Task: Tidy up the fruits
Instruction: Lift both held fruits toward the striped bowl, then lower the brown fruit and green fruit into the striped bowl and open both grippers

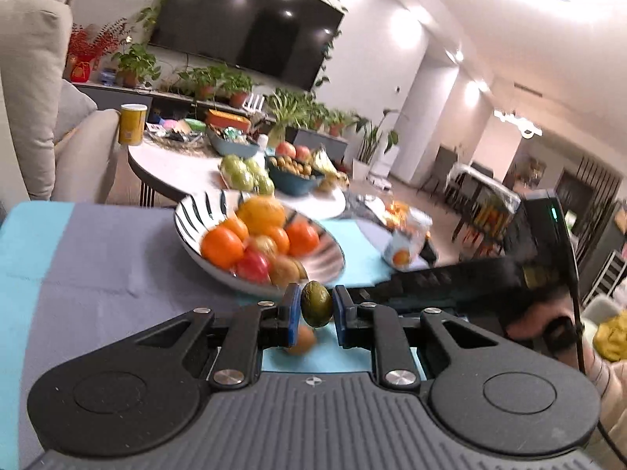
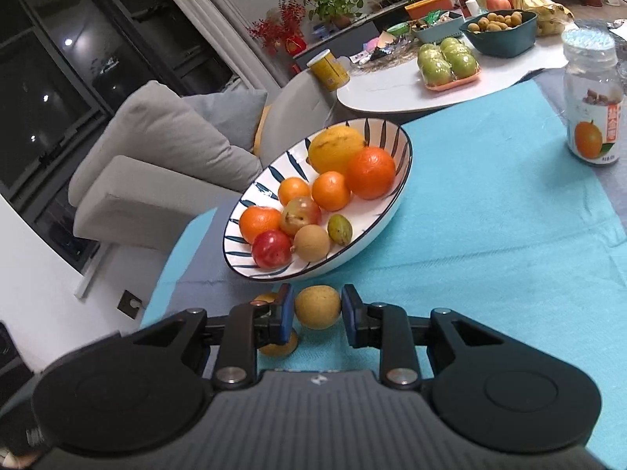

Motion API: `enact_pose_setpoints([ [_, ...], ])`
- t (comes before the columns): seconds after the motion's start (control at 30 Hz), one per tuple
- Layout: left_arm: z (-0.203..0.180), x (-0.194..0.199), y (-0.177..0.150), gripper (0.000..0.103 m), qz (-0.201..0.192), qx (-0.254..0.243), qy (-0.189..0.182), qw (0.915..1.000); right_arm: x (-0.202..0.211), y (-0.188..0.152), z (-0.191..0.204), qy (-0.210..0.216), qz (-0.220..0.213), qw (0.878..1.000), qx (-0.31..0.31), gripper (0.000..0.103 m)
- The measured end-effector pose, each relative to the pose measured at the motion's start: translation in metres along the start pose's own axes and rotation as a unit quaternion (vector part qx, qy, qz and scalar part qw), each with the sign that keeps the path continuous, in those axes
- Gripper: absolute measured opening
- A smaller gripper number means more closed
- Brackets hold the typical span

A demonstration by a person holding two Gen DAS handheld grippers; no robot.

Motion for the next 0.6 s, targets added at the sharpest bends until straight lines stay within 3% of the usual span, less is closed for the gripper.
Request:
enact_pose_setpoints([
  [0.27,0.018,-0.007,0.033,0.016,-0.037,-0.02,-0.013,0.999,0.014,0.013,0.0,0.013,-0.022,1.0,-0.014,0.036],
  [0.6,0.036,-0.04,0.049,0.016,-0.041,-0.006,-0.013,0.999,0.021,0.031,-0.002,0.012,-0.043,0.999,-0.015,0.036],
])
Point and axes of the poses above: each gripper's, at about its wrist camera, not at the fingertips, and x roughly against the way its jaws point, z to its left, y to its top, the point moved 3 cm from there along -x, roughly the way its jaws point, and after that the axes turned 5 degrees about x, right-handed, at the moved point
